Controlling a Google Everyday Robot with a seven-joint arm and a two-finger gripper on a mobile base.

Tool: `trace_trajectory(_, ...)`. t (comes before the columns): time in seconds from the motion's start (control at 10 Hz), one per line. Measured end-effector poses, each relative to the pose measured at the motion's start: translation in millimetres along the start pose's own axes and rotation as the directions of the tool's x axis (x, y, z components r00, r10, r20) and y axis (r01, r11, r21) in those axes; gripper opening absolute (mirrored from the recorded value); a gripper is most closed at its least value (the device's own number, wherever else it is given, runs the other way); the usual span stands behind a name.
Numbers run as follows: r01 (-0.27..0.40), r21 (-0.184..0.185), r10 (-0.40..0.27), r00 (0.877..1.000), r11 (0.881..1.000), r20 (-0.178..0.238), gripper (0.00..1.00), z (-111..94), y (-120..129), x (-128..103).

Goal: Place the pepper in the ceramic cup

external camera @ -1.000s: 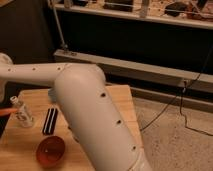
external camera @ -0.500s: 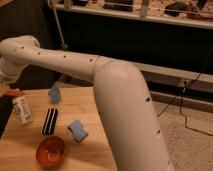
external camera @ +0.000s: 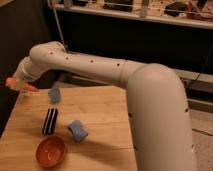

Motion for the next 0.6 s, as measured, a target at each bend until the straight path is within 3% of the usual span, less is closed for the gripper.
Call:
trace_trajectory(0.3, -0.034, 0.049, 0.030, 0.996, 0.998, 0.090, 0.00, -10, -4, 23)
trace_trajectory(0.6, -0.065, 0.087, 0.054, 0.990, 0.994, 0.127, 0.00, -13, -13, 54)
